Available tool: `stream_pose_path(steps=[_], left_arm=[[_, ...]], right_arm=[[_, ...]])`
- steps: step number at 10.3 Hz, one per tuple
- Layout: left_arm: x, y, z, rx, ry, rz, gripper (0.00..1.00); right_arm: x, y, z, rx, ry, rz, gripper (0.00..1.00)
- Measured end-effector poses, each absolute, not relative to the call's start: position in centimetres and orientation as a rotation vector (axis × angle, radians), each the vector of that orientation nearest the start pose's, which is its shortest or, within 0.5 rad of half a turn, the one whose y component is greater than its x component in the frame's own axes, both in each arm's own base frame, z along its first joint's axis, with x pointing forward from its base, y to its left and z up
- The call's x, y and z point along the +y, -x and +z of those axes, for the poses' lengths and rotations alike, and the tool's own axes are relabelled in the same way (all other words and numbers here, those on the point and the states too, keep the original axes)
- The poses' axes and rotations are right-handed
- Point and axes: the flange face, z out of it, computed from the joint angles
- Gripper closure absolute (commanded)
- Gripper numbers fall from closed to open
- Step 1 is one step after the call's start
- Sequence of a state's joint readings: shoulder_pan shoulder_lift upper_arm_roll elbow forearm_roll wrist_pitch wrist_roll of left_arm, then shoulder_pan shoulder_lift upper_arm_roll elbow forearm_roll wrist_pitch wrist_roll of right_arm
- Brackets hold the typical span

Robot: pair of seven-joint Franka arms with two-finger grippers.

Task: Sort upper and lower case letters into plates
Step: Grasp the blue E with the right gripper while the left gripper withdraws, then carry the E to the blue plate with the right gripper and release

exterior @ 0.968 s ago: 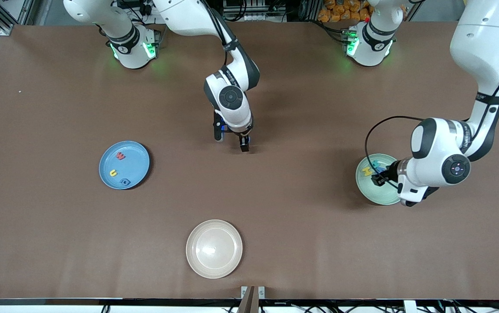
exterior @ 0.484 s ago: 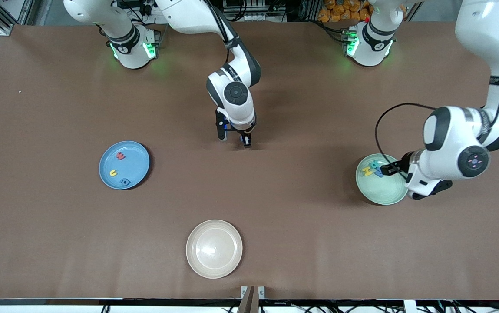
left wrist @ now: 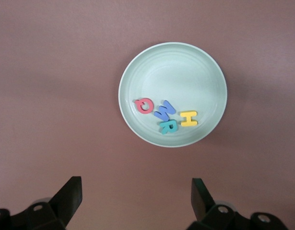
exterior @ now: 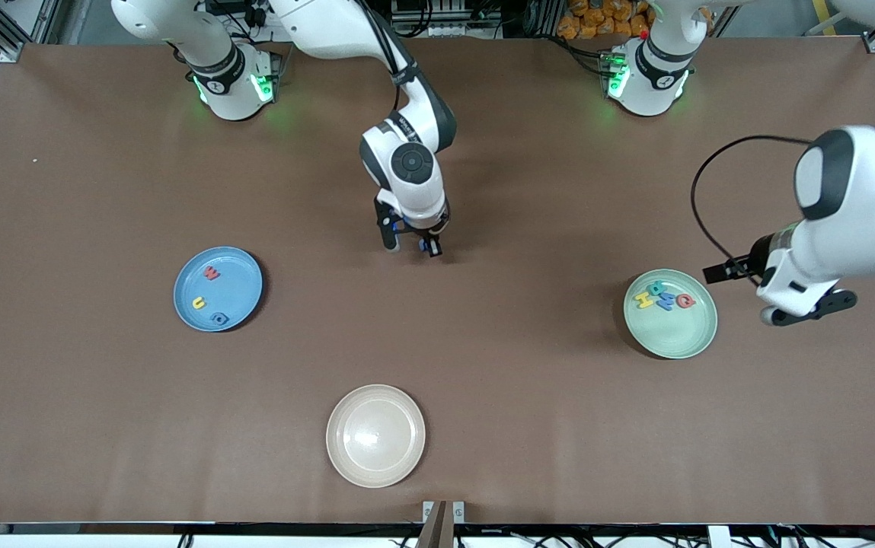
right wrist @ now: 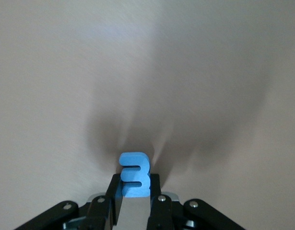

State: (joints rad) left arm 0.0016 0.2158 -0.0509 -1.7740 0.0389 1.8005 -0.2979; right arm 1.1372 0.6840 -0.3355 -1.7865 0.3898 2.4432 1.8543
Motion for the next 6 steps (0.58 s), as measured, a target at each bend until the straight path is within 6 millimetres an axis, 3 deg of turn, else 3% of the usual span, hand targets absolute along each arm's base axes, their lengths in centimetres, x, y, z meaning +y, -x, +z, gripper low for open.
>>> stream_pose_path(steps=[3, 6], left_arm=[[-2.2, -58.8, 47.1, -0.308, 3.071, 0.183, 0.0], [-2.4, -57.9, 51.6, -0.253, 3.07, 0.225, 0.0]], right_arm=[[42.3, -50.8, 21.8, 1.729, 2.68, -0.047, 1.0], [35.4, -55.7, 23.8, 1.614, 2.828, -0.032, 1.0]])
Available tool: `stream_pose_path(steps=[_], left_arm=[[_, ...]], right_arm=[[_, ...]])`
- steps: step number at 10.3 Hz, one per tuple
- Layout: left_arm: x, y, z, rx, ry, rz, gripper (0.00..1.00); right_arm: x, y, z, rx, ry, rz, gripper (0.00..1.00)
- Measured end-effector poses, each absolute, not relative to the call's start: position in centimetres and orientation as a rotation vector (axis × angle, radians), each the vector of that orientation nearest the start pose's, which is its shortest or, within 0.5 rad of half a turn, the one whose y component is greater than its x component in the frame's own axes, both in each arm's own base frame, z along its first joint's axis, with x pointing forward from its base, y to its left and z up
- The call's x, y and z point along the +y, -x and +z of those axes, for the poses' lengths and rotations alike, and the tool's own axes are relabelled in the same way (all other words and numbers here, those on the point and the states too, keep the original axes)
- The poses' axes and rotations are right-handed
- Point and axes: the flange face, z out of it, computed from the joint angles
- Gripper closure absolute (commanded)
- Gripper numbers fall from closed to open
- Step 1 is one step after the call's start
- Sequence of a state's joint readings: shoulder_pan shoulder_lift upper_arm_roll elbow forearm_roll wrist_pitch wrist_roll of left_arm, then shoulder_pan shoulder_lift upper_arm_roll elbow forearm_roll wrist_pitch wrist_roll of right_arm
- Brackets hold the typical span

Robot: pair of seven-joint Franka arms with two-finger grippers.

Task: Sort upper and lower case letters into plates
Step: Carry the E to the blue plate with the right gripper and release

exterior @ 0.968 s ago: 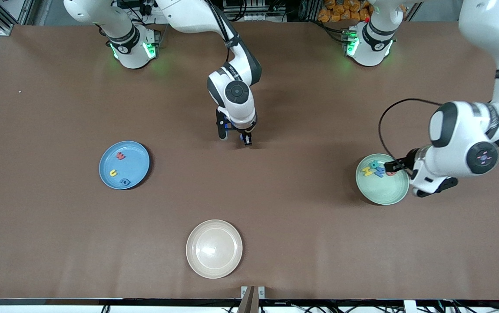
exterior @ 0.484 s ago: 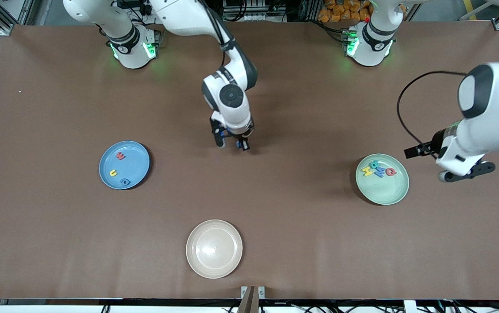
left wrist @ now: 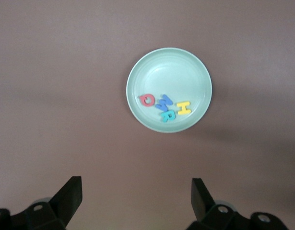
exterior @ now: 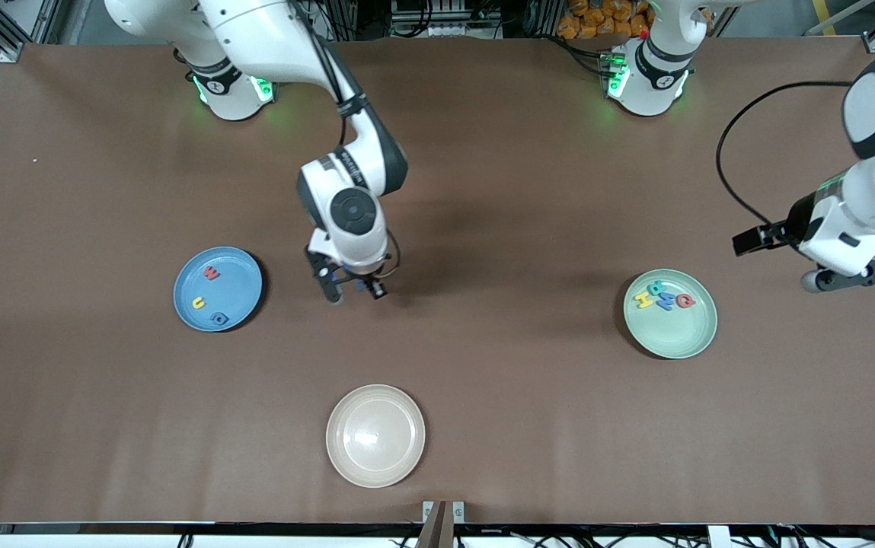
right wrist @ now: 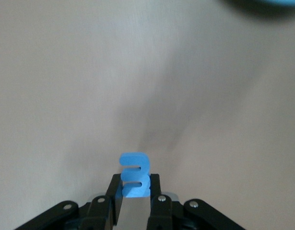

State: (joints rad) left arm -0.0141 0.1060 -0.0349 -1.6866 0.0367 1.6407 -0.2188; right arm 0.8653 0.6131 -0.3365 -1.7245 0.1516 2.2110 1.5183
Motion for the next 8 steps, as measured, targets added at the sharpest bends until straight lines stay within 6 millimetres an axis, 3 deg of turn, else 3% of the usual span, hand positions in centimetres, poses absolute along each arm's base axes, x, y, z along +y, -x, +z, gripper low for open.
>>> stream_pose_path(steps=[3, 4, 6, 8], left_arm=[[-1.7, -56.5, 56.1, -0.159, 3.081, 0.229, 0.0], [-1.4, -56.0, 57.2, -0.109, 3.088, 0.209, 0.0], [-1.4, -55.6, 58.1, -0.07, 3.093, 0.185, 0.0], [-1.8, -55.6, 58.4, -0.072, 3.126, 0.182, 0.0]], right_arm=[[25.6, -58.9, 24.6, 1.444, 2.977, -0.013, 1.0], [23.2, -59.5, 24.7, 1.383, 3.012, 0.006, 1.0], [18.9, -60.6, 25.0, 1.242, 3.069, 0.042, 1.0], [13.0, -60.4, 25.7, 1.093, 3.116, 0.112, 1.0]])
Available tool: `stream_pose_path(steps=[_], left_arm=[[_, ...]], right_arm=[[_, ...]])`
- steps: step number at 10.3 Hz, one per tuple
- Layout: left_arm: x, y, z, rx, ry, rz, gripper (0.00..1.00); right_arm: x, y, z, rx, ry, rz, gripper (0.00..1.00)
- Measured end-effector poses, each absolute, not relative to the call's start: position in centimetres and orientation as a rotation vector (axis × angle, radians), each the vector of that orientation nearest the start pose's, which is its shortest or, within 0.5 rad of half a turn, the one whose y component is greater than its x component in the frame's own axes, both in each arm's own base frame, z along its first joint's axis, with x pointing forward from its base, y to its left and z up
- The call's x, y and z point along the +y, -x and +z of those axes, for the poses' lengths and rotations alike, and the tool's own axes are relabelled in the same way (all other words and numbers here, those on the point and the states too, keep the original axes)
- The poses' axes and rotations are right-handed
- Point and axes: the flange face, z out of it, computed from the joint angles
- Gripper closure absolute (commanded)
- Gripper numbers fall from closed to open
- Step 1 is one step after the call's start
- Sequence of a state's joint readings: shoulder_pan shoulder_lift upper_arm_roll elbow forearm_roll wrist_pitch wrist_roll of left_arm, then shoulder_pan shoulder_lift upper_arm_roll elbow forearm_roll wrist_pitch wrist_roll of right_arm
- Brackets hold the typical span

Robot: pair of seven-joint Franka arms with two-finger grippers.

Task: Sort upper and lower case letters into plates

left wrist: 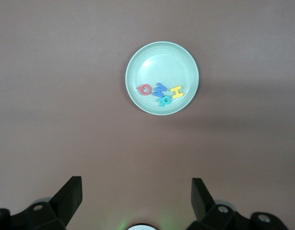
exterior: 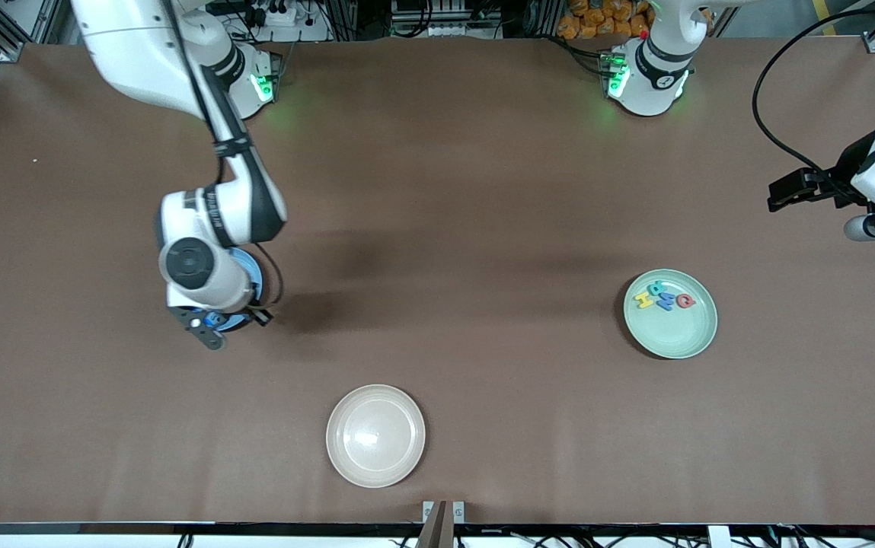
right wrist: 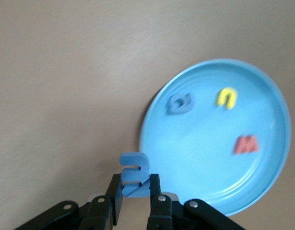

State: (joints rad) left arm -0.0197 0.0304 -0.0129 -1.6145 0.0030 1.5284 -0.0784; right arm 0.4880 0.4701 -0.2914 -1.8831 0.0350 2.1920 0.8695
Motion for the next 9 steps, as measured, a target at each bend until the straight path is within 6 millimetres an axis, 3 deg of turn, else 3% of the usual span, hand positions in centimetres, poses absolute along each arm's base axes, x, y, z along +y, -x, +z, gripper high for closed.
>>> stream_pose_path(steps=[2, 3, 6, 8, 9], left_arm=[[-1.7, -55.7, 58.8, -0.075, 3.136, 0.164, 0.0], [-1.7, -55.7, 58.9, -0.076, 3.137, 0.158, 0.0], [-1.7, -55.9, 59.0, -0.076, 3.138, 0.137, 0.0], [-1.6, -56.0, 59.2, -0.08, 3.143, 0.122, 0.0], [-1.6, -56.1, 59.7, -0.088, 3.163, 0.103, 0.0]], right_arm=[[7.3, -59.7, 26.0, 1.032, 3.12, 0.174, 0.01], [6.2, -59.4, 26.1, 1.026, 3.118, 0.187, 0.0], [7.4, -59.1, 28.0, 0.972, 3.112, 0.171, 0.0], [7.2, -59.1, 30.9, 0.739, 3.128, 0.138, 0.0], [6.0, -59.1, 32.9, 0.606, 3.122, 0.109, 0.0]])
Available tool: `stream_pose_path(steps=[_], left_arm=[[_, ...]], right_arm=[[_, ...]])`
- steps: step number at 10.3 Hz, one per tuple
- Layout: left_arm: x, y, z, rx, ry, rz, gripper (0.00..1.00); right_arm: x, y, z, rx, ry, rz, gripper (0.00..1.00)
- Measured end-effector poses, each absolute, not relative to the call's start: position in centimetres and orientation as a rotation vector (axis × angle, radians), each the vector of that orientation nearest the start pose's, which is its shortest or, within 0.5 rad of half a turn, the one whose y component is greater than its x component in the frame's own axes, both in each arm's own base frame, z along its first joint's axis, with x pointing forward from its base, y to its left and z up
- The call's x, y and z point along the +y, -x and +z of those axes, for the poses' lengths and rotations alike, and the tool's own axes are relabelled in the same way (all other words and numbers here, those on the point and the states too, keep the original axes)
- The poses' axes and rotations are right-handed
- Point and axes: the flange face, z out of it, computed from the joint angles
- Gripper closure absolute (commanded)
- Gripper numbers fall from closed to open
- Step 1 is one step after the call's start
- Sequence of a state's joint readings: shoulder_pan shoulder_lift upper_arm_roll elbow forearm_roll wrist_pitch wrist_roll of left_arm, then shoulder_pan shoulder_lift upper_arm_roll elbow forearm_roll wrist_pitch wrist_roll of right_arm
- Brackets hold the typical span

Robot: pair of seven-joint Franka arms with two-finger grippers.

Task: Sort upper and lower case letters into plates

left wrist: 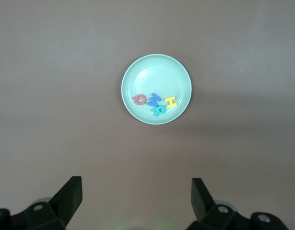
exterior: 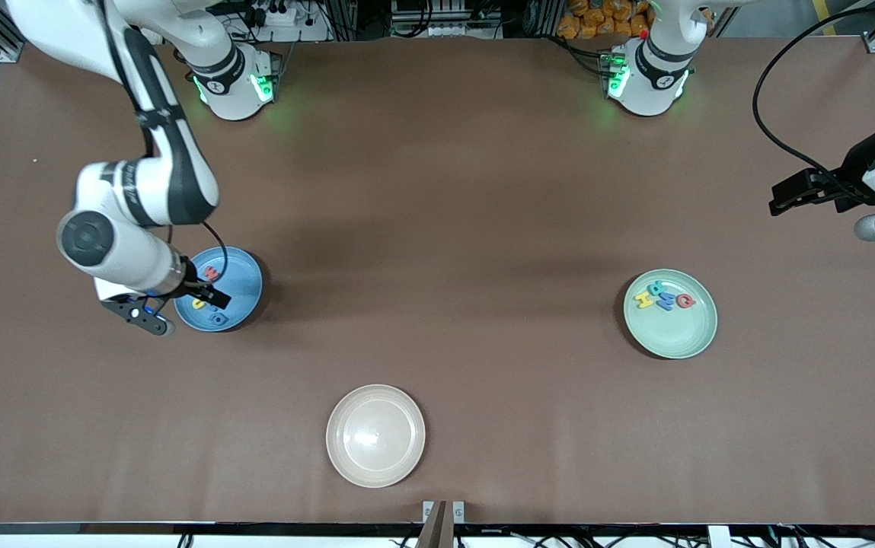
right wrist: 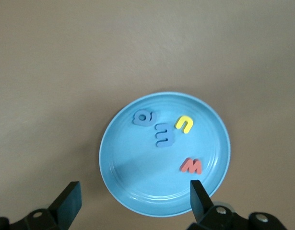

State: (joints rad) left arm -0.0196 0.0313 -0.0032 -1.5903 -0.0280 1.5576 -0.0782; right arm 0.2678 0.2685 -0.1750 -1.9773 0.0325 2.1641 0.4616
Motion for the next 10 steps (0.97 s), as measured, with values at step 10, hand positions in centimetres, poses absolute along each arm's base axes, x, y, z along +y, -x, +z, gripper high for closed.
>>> stream_pose_path(steps=[10], left_arm=[[-2.3, -56.5, 61.2, -0.051, 3.144, 0.043, 0.0]], right_arm=[[-0.9, -55.3, 57.2, -0.104, 3.115, -0.166, 0.0]])
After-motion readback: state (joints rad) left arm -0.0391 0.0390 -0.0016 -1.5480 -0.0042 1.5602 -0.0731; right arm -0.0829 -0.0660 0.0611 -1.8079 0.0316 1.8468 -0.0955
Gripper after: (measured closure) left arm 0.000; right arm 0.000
